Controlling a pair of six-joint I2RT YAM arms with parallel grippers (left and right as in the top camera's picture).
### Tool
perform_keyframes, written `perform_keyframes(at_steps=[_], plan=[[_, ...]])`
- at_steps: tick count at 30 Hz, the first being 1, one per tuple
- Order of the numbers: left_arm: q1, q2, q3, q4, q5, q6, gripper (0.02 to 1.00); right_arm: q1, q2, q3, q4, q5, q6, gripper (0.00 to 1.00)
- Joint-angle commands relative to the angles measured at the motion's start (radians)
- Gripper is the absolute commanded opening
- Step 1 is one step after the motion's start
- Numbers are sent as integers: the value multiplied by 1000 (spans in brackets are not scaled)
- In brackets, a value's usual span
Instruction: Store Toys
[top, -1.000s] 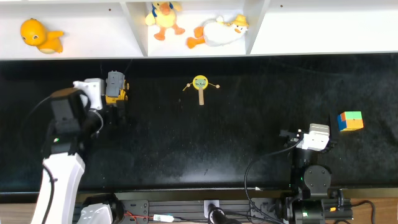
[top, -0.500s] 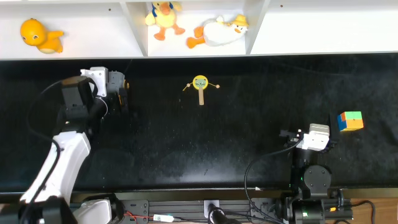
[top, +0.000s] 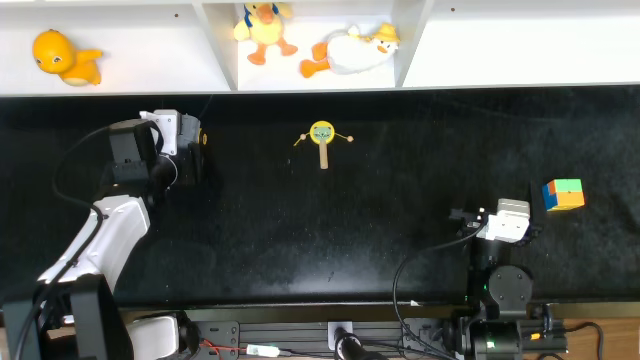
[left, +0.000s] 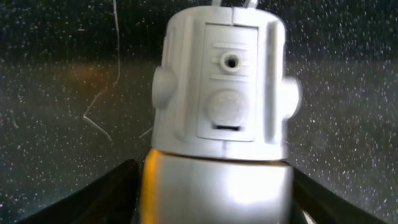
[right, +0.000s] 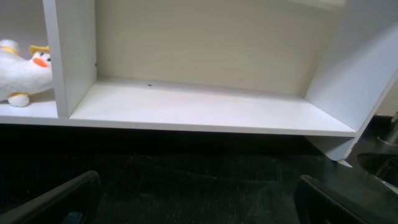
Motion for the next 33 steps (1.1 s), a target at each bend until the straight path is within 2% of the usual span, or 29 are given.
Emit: perform_keyframes(at_steps=[1,4,11,18,25,33], plan=[[-3,3,26,9,-11,5,608,-6,-7,-13,7,-7,3,993],[-3,2,26,8,-11,5,520,-6,-7,-13,7,-7,3,996],[-3,-72,24,-21,-12,5,487,-6,-7,-13,7,-7,3,996],[-3,-249,24,-143,-30,5,432,-6,-7,-13,7,-7,3,996],[-3,-381,32,-173,-22,0,439,-6,-7,-13,7,-7,3,996],[-4,-300,151,-172,0,-3,439,-6,-7,-13,7,-7,3,993]])
